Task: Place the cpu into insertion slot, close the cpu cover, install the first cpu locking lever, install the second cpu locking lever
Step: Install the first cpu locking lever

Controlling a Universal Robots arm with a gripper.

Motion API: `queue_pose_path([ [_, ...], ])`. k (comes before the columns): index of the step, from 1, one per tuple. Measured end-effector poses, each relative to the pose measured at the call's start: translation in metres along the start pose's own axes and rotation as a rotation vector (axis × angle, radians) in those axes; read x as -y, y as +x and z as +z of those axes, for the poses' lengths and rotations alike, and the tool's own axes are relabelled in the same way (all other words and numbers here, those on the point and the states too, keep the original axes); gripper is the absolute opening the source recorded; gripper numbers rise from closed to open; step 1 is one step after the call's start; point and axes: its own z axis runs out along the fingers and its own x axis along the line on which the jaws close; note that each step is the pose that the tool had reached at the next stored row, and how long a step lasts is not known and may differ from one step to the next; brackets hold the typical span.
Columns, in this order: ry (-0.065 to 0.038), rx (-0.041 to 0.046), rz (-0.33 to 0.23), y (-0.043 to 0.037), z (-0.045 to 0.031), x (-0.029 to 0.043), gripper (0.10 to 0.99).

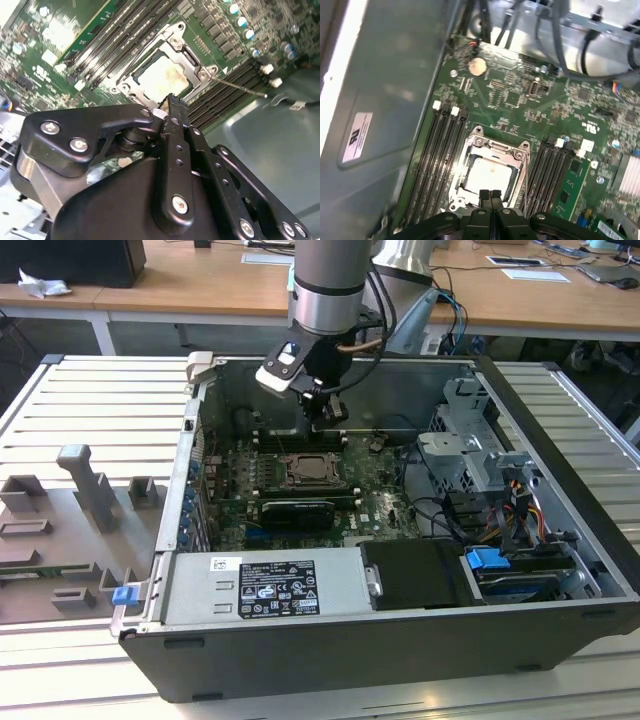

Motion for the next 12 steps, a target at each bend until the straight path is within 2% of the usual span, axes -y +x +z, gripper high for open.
queue_pose_path([
  [2,0.002,0.0002,-0.059,0.0,0.0002,0.0,0.106],
  [6,0.004,0.0004,-0.131,0.0,0.0006,0.0,0.106],
  [7,0.005,0.0006,-0.182,0.0,0.0007,0.0,0.106],
  [12,0.01,0.0012,-0.357,0.0,0.0012,0.0,0.106],
])
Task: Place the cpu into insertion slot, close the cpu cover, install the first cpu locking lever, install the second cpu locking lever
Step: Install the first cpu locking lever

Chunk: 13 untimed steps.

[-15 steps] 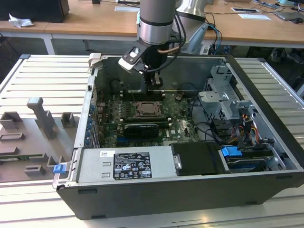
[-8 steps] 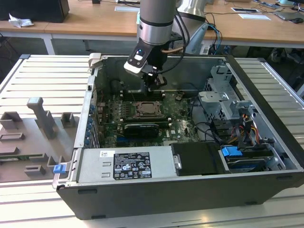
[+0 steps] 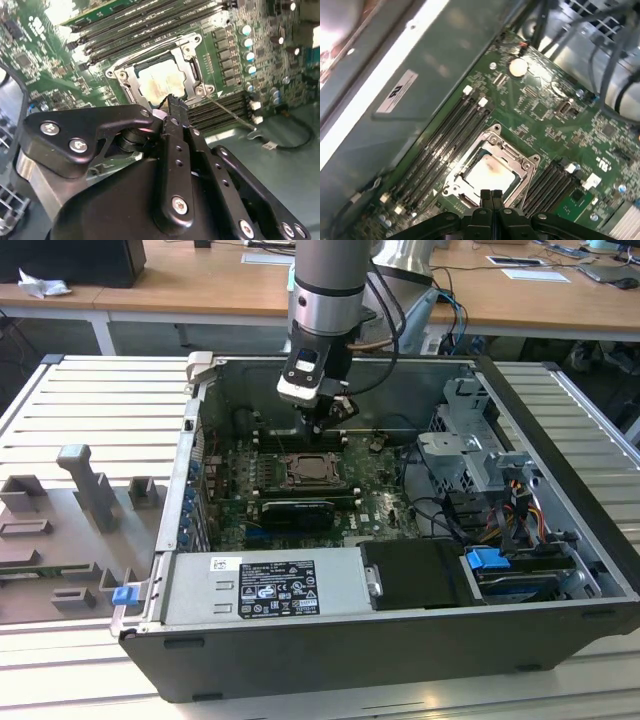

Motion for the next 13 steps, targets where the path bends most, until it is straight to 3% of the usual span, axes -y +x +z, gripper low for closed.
queue_pose_path([
  [4,0.004,0.0005,-0.142,0.0,0.0003,0.0,0.106],
  [9,0.007,0.0008,-0.258,0.0,0.0003,0.0,0.106],
  [13,0.011,0.0012,-0.392,0.0,0.0003,0.0,0.106],
])
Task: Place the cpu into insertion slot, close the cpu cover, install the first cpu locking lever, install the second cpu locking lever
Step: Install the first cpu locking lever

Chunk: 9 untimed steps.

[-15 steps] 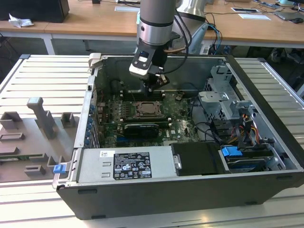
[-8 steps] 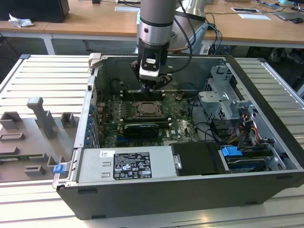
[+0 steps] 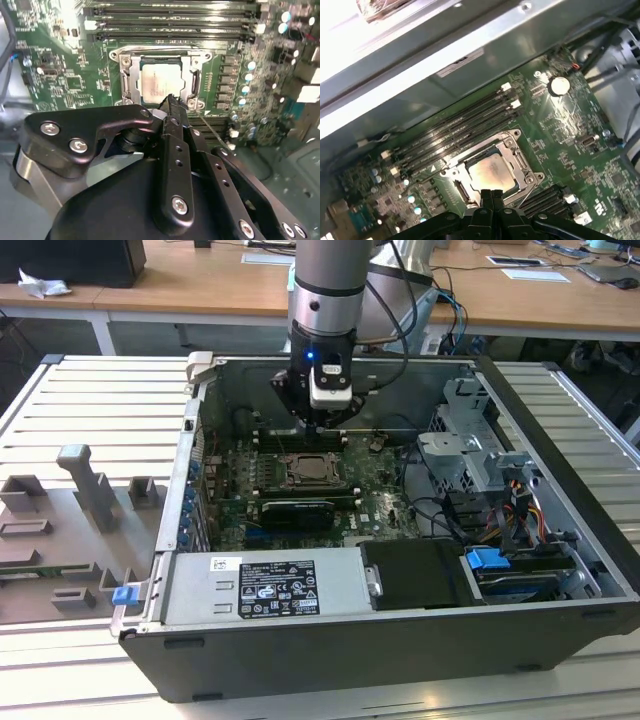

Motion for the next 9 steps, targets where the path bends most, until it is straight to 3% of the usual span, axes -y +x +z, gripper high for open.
queue_pose_path([
  [3,0.002,0.0012,-0.073,0.0,0.0,0.0,0.106],
  [7,-0.001,0.0106,-0.15,0.0,0.0001,0.0,0.106],
  [9,-0.005,0.0251,-0.212,0.0,0.0,0.0,0.106],
])
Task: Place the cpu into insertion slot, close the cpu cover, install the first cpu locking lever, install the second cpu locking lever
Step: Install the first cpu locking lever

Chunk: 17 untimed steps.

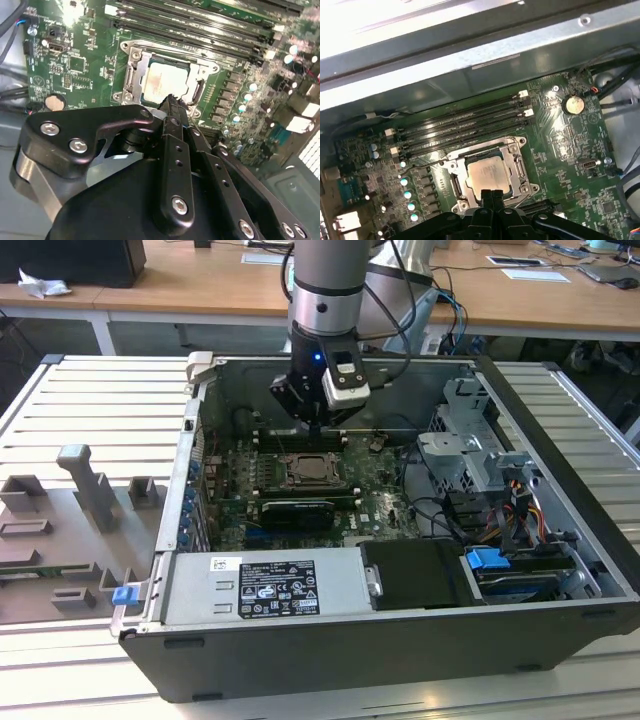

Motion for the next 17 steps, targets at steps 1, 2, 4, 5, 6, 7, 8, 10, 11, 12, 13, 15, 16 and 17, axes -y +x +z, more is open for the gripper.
queue_pose_path([
  [1,-0.003,0.012,-0.016,0.0,0.0,0.0,0.106],
  [2,-0.007,0.0212,-0.027,0.0,0.0,0.0,0.106],
  [4,-0.016,0.0278,-0.053,-0.0001,0.0,0.0,0.106],
  [5,-0.019,0.0282,-0.065,0.0,0.0,0.0,0.106],
  [6,-0.022,0.0285,-0.081,0.0,0.0,0.0,0.106],
  [7,-0.024,0.0299,-0.102,0.0,0.0,0.0,0.106],
  [8,-0.027,0.0324,-0.146,-0.0001,0.0001,-0.0001,0.106],
  [10,-0.028,0.0326,-0.23,0.0001,0.0001,0.0,0.106],
  [11,-0.029,0.0317,-0.27,-0.0001,0.0001,0.0,0.106],
  [12,-0.03,0.0309,-0.299,-0.0001,0.0001,-0.0001,0.106],
  [13,-0.03,0.0301,-0.31,-0.0001,0.0001,-0.0001,0.106],
  [15,-0.03,0.0277,-0.318,0.0009,0.0001,0.0002,0.106],
  [16,-0.032,0.0275,-0.318,0.0028,0.0001,0.0008,0.106],
  [17,-0.033,0.0244,-0.318,0.0047,0.0002,0.0011,0.106],
])
